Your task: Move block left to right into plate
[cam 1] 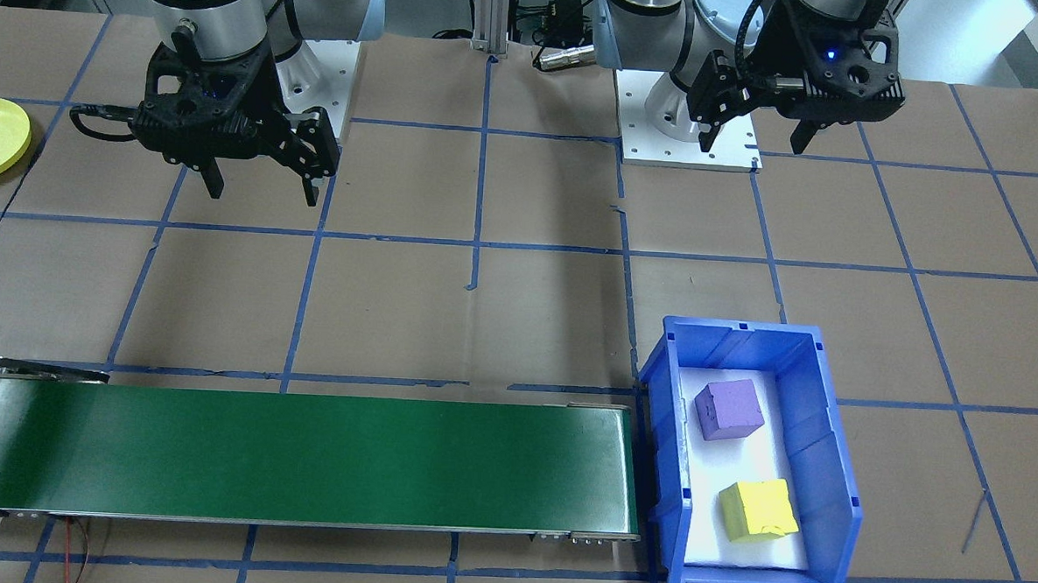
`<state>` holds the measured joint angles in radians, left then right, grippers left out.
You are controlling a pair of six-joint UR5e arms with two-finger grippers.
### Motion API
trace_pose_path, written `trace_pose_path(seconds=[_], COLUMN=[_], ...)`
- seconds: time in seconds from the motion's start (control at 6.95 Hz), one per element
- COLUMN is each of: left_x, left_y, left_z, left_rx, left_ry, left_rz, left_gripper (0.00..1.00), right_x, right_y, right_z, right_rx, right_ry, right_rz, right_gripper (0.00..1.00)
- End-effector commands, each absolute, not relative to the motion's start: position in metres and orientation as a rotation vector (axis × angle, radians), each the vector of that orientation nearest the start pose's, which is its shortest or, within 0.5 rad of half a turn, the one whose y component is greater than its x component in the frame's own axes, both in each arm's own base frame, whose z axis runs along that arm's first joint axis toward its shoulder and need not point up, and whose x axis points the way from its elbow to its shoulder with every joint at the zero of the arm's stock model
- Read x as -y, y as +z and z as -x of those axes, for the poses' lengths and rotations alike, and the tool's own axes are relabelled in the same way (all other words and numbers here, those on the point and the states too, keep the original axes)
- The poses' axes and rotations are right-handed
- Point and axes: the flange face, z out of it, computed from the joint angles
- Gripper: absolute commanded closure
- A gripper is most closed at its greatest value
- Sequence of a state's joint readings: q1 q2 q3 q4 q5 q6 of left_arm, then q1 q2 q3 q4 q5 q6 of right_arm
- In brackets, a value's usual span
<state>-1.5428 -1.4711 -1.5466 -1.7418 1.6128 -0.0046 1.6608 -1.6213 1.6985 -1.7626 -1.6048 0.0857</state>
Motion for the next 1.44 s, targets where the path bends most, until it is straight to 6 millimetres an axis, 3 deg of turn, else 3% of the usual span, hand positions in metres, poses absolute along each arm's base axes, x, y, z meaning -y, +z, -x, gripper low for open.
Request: trace_pose_path(seconds=[0.0, 0.14, 0.29, 0.43, 0.58, 0.72, 0.86, 1.01, 1.3], left_x=[0.447, 0.454, 0.49, 0.539, 0.569, 0.601, 0.613, 0.621, 0.618], left_y=[0.525, 0.518, 0.5, 0.459, 0.418, 0.373, 0.338, 0.313, 0.273], left_z=[0.117, 0.112, 0.108, 0.104, 0.094, 0.058, 0.027, 0.026, 0.026], left_rx=[-3.098, -3.103, -3.106, -3.105, -3.106, -3.108, -3.12, -3.122, -3.124], left_ry=[0.089, 0.099, 0.01, 0.002, 0.05, 0.059, 0.115, 0.143, 0.158], left_rz=[0.046, 0.034, 0.026, 0.031, 0.014, 0.02, 0.094, 0.094, 0.089], left_gripper=[0.0, 0.0, 0.0, 0.0, 0.0, 0.0, 0.0, 0.0, 0.0], right_x=[0.467, 0.466, 0.466, 0.468, 0.468, 0.469, 0.47, 0.469, 0.469], right_y=[0.469, 0.471, 0.467, 0.467, 0.466, 0.466, 0.466, 0.467, 0.465], right_z=[-0.175, -0.178, -0.176, -0.175, -0.167, -0.165, -0.165, -0.165, -0.164], right_rx=[-3.113, -3.085, -3.089, -3.094, -3.129, -3.146, -3.146, -3.144, -3.148], right_ry=[-0.175, -0.177, -0.164, -0.172, -0.161, -0.168, -0.17, -0.177, -0.166], right_rz=[0.037, 0.03, 0.039, 0.039, 0.034, 0.035, 0.033, 0.033, 0.03], right_gripper=[0.0, 0.0, 0.0, 0.0, 0.0, 0.0, 0.0, 0.0, 0.0])
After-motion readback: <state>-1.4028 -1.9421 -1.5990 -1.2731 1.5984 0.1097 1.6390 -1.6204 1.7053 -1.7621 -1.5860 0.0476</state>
